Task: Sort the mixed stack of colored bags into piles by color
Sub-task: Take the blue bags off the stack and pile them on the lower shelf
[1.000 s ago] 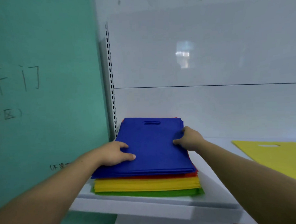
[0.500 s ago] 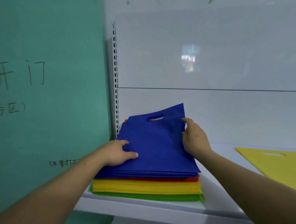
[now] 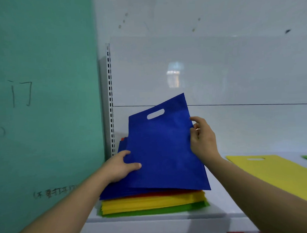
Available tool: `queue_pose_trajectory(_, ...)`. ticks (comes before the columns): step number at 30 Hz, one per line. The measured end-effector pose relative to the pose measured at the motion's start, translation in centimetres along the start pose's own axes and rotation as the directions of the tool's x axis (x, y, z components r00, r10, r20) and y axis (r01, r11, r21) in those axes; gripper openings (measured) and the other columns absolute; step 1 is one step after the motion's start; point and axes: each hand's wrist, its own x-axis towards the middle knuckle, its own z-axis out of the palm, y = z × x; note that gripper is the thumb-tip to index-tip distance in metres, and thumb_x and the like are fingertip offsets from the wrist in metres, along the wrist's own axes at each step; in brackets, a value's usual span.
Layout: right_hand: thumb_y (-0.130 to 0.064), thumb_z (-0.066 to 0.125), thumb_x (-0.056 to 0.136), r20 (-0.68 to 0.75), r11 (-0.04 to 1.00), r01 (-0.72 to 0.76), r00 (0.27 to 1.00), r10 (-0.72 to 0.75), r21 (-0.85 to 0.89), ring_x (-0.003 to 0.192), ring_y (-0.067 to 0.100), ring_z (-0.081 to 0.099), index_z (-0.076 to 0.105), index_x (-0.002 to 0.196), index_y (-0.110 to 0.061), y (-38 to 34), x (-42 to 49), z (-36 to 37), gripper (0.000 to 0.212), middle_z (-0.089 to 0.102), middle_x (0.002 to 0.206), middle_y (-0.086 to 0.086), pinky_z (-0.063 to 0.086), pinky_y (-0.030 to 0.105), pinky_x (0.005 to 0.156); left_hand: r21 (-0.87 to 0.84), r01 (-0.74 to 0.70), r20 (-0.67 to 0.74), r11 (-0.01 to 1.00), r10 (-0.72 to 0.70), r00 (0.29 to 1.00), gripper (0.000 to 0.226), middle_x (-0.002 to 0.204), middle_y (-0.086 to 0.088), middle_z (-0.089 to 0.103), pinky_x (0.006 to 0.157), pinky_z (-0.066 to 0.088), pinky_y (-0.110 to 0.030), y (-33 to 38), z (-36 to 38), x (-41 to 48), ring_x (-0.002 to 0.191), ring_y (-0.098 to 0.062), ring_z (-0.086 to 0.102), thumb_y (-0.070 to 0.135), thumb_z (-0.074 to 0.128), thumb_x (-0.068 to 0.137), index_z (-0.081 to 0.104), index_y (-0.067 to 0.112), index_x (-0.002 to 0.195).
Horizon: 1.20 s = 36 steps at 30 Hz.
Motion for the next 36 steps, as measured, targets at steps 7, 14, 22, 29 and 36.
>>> queue_pose_trajectory(7,-0.009,0.04,0.098,-0.261,0.997,-0.003,0.965,0.023,0.075,0.062,0.013,0.047,0.048,0.111,-0.036,-3.1,-1.4,-6.5,0.031,0.051,0.086,-0.009,0.038,0.024,0.055,-0.543,-0.235,-0.096,0.806,0.218,0.971,0.048,0.129,0.0,0.049,0.088,0.051,-0.035,4.7,-0.3,-3.0,0.109,-0.016,0.056,0.002,0.063,0.087,0.052,0.022,0.129)
queue_pose_trajectory(14,-0.022,0.054,0.096,-0.313,0.974,-0.181,0.941,0.131,-0.134,0.073,0.006,0.049,0.047,0.13,-0.033,-2.7,-5.7,-15.5,0.036,0.05,0.098,-0.009,0.038,0.005,0.051,-0.299,-0.539,-0.133,0.788,0.525,0.841,0.052,0.131,0.011,0.047,0.1,0.04,-0.025,10.4,3.9,-7.2,0.118,-0.008,0.048,0.005,0.059,0.09,0.047,0.026,0.136)
queue_pose_trajectory(22,-0.023,0.049,0.099,-0.431,0.874,-0.375,0.874,0.223,-0.31,0.085,0.008,0.048,0.043,0.138,-0.028,-1.6,-14.2,-29.0,0.04,0.048,0.11,-0.008,0.041,0.013,0.064,-0.301,-0.593,0.064,0.747,0.636,0.769,0.056,0.144,0.006,0.041,0.105,0.036,-0.026,15.9,14.1,-13.8,0.129,-0.014,0.042,0.009,0.058,0.091,0.04,0.023,0.142)
queue_pose_trajectory(29,-0.025,0.048,0.1,-0.503,0.781,-0.517,0.807,0.308,-0.352,0.08,0.006,0.049,0.039,0.141,-0.028,-0.6,-23.0,-43.1,0.043,0.046,0.093,-0.016,0.04,0.014,0.06,-0.409,-0.548,0.222,0.73,0.662,0.716,0.057,0.14,0.001,0.047,0.104,0.038,-0.028,22.2,26.3,-22.2,0.125,-0.016,0.048,0.002,0.06,0.087,0.043,0.017,0.14)
queue_pose_trajectory(36,-0.026,0.048,0.1,-0.566,0.662,-0.613,0.755,0.331,-0.432,0.069,0.006,0.046,0.039,0.142,-0.027,0.8,-29.8,-56.4,0.043,0.048,0.085,-0.012,0.038,0.013,0.056,-0.452,-0.505,0.343,0.736,0.665,0.663,0.057,0.142,0.0,0.046,0.102,0.039,-0.029,28.8,37.5,-30.5,0.125,-0.019,0.048,0.005,0.06,0.088,0.042,0.019,0.141)
